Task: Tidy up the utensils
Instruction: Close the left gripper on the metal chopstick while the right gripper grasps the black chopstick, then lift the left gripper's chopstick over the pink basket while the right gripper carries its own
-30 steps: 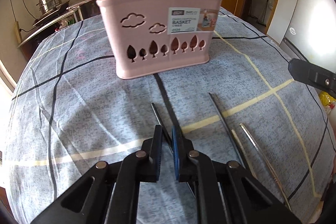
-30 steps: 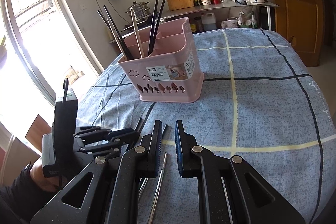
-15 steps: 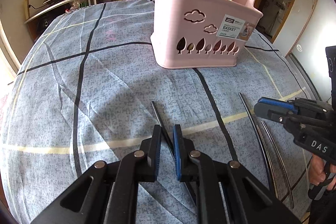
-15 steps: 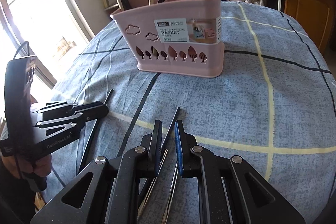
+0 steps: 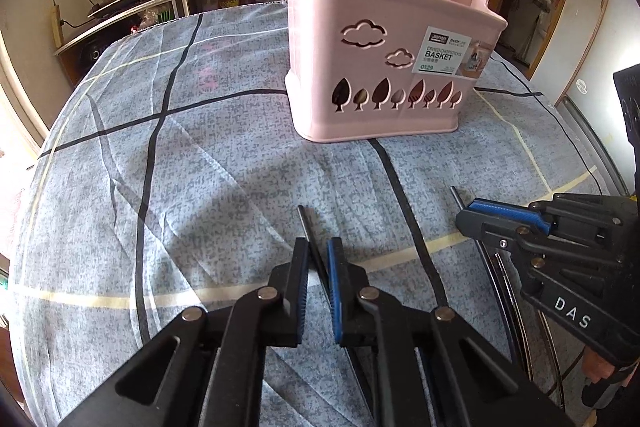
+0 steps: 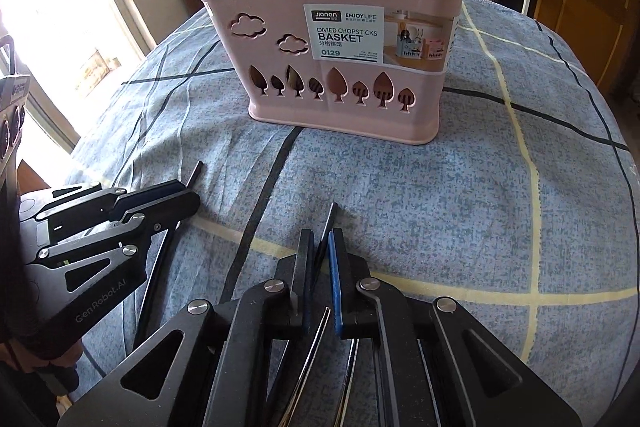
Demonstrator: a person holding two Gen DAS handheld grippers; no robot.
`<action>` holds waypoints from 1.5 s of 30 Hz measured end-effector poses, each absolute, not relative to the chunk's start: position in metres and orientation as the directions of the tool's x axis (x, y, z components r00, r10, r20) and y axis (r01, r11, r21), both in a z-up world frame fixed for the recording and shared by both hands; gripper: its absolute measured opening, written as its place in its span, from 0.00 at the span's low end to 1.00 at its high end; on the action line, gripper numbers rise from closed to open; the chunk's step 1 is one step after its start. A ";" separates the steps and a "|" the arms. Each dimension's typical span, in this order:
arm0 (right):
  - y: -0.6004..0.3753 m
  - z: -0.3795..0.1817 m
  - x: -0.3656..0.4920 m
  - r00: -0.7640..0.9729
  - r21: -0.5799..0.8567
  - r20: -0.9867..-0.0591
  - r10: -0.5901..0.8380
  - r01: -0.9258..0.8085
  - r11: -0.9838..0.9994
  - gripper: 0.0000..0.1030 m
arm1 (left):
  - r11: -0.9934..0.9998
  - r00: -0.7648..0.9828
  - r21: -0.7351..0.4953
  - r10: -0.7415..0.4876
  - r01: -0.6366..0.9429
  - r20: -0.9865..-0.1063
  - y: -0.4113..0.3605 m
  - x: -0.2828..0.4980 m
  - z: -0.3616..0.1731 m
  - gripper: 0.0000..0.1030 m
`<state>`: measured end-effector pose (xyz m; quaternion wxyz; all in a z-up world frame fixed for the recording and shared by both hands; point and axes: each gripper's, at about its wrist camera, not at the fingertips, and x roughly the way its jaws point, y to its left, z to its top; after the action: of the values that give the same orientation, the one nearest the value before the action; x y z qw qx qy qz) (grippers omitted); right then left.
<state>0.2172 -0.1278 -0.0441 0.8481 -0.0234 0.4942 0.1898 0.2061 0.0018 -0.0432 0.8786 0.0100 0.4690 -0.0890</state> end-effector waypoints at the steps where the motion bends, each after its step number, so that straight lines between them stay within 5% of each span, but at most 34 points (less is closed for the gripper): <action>1: -0.129 -0.044 0.218 0.436 0.158 -0.846 0.305 -0.341 0.927 0.07 | 0.984 0.542 -0.070 -0.151 0.166 -0.827 0.002 0.207 -0.043 0.09; 14: -0.152 0.008 0.205 0.493 0.299 -0.744 0.452 -0.359 0.884 0.05 | 0.969 0.600 -0.165 -0.243 0.184 -0.762 0.021 0.194 0.006 0.07; 31: -0.162 0.128 0.171 0.694 0.246 -0.511 0.507 -0.447 0.860 0.04 | 0.957 0.782 -0.130 -0.287 0.260 -0.552 0.034 0.156 0.127 0.05; 45: -0.170 0.136 0.163 0.717 0.216 -0.486 0.500 -0.456 0.863 0.04 | 0.953 0.794 -0.121 -0.299 0.278 -0.528 0.028 0.153 0.142 0.05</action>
<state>0.1628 -0.1696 0.1362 0.9256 0.0402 0.2737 0.2584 0.1532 0.0276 0.1418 0.9470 -0.0184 0.2820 -0.1525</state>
